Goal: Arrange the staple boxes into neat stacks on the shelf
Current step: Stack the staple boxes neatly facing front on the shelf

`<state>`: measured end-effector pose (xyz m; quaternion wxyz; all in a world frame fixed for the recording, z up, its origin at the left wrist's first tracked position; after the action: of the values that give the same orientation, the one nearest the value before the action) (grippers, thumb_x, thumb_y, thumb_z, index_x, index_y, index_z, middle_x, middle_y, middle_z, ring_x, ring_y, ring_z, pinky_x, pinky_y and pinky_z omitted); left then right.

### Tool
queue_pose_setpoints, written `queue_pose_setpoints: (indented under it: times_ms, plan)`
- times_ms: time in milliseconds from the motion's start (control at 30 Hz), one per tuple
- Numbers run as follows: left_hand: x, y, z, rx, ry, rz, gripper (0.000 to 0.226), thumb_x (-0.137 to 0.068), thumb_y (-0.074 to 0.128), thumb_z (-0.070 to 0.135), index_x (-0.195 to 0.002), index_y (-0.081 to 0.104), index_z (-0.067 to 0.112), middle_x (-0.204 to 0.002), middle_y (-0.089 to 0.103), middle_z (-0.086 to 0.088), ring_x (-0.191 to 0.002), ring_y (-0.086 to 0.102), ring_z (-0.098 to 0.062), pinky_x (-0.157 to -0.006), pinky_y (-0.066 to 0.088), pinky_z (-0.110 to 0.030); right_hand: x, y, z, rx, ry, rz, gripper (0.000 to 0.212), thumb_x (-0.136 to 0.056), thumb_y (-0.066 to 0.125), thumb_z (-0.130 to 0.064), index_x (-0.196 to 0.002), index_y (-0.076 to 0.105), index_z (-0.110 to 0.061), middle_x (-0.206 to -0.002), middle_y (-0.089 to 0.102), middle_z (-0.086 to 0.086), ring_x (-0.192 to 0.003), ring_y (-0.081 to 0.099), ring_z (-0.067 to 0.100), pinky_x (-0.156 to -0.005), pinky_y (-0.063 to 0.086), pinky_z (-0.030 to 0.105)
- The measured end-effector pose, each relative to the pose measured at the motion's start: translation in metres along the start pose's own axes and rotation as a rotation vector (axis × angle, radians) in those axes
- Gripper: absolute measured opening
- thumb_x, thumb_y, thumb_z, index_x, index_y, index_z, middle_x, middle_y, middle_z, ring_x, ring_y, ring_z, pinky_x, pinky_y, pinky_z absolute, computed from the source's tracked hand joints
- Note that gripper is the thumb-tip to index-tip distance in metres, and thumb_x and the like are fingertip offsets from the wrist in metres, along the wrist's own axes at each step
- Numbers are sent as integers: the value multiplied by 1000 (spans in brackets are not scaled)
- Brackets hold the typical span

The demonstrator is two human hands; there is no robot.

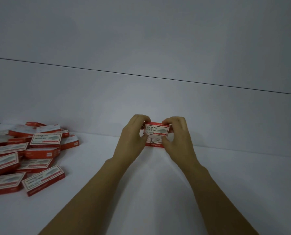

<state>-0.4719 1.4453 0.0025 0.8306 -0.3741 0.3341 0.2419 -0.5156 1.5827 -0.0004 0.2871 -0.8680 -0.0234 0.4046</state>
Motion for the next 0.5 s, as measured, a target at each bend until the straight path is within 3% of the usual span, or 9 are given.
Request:
queue_pose_setpoints:
  times_ms: [167, 300, 367, 500]
  plan:
    - [3, -4, 8, -50, 124, 101, 26, -76, 68, -7, -98, 58, 1, -97, 62, -11, -83, 53, -11, -79, 34, 7, 3, -2, -7, 115, -133, 115, 32, -80, 65, 4, -108, 56, -7, -113, 45, 6, -101, 50, 14, -72, 35, -10]
    - [-3, -6, 5, -14, 144, 113, 32, -74, 74, -1, -103, 63, 3, -103, 62, -9, -87, 54, -8, -84, 38, 2, -1, -7, -6, 31, -89, 76, 37, -83, 64, 2, -117, 57, -8, -119, 45, 4, -104, 49, 9, -76, 37, -8]
    - [-7, -8, -2, 69, 58, 79, 39, -72, 77, 4, -109, 65, 7, -109, 61, -3, -90, 56, -6, -83, 42, 0, -3, -10, 1, -33, -15, 23, 44, -83, 66, -3, -124, 56, -15, -120, 50, -2, -103, 54, 7, -78, 42, -4]
    - [-6, -3, -21, 360, -346, -149, 46, -73, 78, 9, -116, 64, 19, -106, 66, 4, -91, 64, -7, -75, 51, -7, -4, -10, 19, -328, 272, -116, 45, -83, 67, -8, -125, 56, -21, -114, 62, -7, -95, 61, 0, -77, 50, 8]
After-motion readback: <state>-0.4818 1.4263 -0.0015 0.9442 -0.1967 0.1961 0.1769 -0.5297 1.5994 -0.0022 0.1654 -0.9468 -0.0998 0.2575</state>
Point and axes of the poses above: each hand's wrist, its own x-axis away from the middle knuckle, its own y-axis out of the palm, z = x × y, the point moved 5 cm from there along -x, towards the middle knuckle
